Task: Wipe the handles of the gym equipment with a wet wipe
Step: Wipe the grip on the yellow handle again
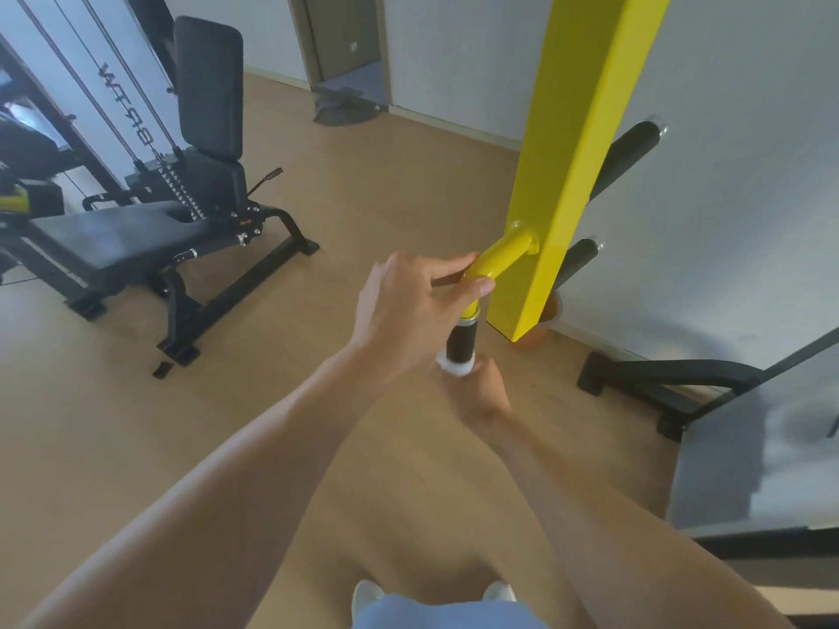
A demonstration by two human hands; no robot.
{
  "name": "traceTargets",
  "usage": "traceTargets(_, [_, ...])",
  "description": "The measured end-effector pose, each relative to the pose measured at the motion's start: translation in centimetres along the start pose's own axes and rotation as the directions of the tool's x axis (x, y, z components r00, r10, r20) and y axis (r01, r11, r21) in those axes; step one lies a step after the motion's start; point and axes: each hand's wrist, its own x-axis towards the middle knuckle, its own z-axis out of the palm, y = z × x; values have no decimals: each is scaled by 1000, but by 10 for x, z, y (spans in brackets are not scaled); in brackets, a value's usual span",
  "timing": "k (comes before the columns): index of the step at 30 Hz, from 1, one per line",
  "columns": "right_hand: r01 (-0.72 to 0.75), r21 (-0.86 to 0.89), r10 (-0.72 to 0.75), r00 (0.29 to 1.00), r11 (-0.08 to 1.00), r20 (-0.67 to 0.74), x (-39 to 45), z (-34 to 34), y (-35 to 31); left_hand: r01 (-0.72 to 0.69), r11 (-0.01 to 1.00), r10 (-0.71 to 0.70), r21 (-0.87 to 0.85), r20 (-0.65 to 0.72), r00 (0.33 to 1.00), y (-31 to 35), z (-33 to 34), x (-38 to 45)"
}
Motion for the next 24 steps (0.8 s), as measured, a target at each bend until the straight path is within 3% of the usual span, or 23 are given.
traceTargets(1, [-72, -72, 74, 997, 995, 27, -2, 2, 11, 2, 1000, -2, -4, 0, 1000, 0, 0, 0])
traceTargets(3, [-41, -80, 41, 999, 996, -7, -1, 2, 8, 13, 1000, -13, -7, -1, 1000, 0, 0, -1])
traceTargets(6, [316, 72, -307, 945, 946, -111, 1, -6, -37, 24, 1000, -24, -16, 3, 1000, -1, -1, 1])
traceTargets(7, [374, 102, -361, 925, 922, -122, 3, -7, -43, 24, 999, -24, -20, 0, 1000, -2, -2, 1])
traceTargets(9, [253, 65, -249, 967, 965, -57, 6, -5, -31, 23, 999, -23, -22, 1, 1000, -2, -1, 0])
traceTargets(11, [-33, -123, 37, 999, 992, 35, 4, 1, -1, 11, 1000, -11, -25, 5, 1000, -3, -1, -1])
traceTargets(13, [-98, -203, 107, 994, 974, 37, 1, 2, 9, 5, 999, -5, -34, 10, 1000, -4, -1, -2])
traceTargets(15, [55, -90, -56, 998, 994, -10, 1, -1, -11, 25, 998, -25, -57, 13, 1000, -7, -2, -1])
traceTargets(17, [290, 43, -287, 956, 956, -69, -1, -8, -42, 47, 996, -45, -79, 20, 999, -8, -3, -1])
traceTargets(19, [363, 62, -359, 931, 930, -70, 2, -11, -48, 45, 994, -44, -96, 20, 999, -8, -2, -2])
traceTargets(20, [305, 23, -304, 952, 952, -38, 5, -10, -37, 40, 994, -38, -101, 21, 999, -8, -1, -2])
traceTargets(22, [49, -151, -45, 999, 987, 28, 12, -2, 0, 31, 993, -27, -114, 41, 999, -9, 0, -2])
traceTargets(24, [-121, -260, 141, 988, 958, 58, 14, 3, 31, 25, 986, -10, -164, 96, 995, -15, 1, -4])
